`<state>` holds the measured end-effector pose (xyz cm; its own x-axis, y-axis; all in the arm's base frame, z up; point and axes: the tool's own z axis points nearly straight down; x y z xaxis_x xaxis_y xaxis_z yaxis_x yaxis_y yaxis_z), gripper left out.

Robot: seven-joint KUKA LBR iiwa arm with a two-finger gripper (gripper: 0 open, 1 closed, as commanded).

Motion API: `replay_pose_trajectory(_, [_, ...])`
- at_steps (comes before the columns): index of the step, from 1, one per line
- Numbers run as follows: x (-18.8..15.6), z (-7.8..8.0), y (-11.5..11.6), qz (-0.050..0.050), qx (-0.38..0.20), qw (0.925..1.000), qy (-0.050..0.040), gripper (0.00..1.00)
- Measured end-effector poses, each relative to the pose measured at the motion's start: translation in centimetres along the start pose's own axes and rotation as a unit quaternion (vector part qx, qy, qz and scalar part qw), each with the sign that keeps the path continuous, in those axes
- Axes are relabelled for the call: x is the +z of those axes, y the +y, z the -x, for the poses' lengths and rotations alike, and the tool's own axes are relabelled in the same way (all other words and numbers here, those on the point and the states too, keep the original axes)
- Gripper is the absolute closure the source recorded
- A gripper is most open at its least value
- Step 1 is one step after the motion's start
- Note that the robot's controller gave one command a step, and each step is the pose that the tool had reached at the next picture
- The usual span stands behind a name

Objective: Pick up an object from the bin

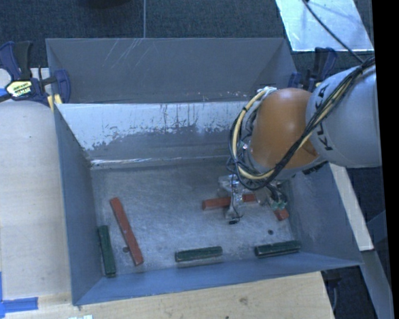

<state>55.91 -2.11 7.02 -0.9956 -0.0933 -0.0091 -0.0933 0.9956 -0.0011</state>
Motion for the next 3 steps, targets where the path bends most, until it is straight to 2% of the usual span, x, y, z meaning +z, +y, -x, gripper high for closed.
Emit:
replay_pose_trajectory(1, [-6.5, 0.3, -0.1, 0.0, 0.0, 1.0, -0.0003, 1.0])
replay_pose_trajectory(3, [-10.6, 0.6, -0.1, 0.0, 0.001, 1.0, 0.001, 1.0])
